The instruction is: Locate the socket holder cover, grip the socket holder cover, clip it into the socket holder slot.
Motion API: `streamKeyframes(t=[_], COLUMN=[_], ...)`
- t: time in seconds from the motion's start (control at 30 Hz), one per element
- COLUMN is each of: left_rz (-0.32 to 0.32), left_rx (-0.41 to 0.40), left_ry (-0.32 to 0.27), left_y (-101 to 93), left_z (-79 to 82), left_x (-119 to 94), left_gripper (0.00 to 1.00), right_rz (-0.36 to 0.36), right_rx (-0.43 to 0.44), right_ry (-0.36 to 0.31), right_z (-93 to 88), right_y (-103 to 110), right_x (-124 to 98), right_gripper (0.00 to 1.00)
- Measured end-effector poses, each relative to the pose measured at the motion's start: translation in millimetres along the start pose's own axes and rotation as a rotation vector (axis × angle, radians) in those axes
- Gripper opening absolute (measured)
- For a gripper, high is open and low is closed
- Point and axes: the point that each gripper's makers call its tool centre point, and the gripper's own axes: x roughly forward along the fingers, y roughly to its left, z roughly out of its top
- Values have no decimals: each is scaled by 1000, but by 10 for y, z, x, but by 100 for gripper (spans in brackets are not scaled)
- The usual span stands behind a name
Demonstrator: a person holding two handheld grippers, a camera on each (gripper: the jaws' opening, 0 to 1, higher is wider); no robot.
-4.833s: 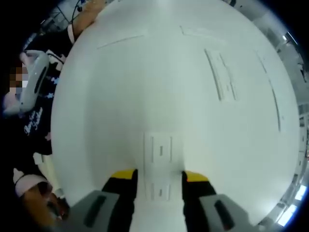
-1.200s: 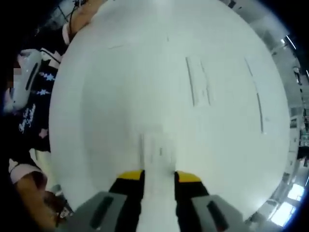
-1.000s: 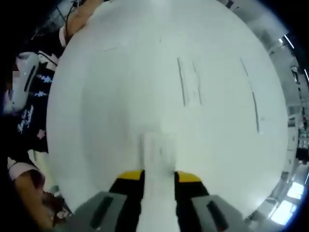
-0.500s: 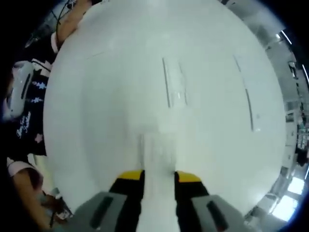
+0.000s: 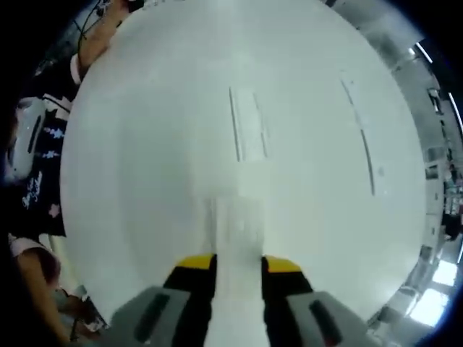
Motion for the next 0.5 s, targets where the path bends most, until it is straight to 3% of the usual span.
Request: streamKeyframes(t=[0.5], left_rz=[-1], left_rx=[1], left_ry=[2], left_y=[7], left_z=[-1], left_x=[4], left_gripper=[80], right_rz=[7], right_rx=[-2], right_ry=[-3], right_z=[51], right_y=[-57], right_x=[98], right_gripper=[26])
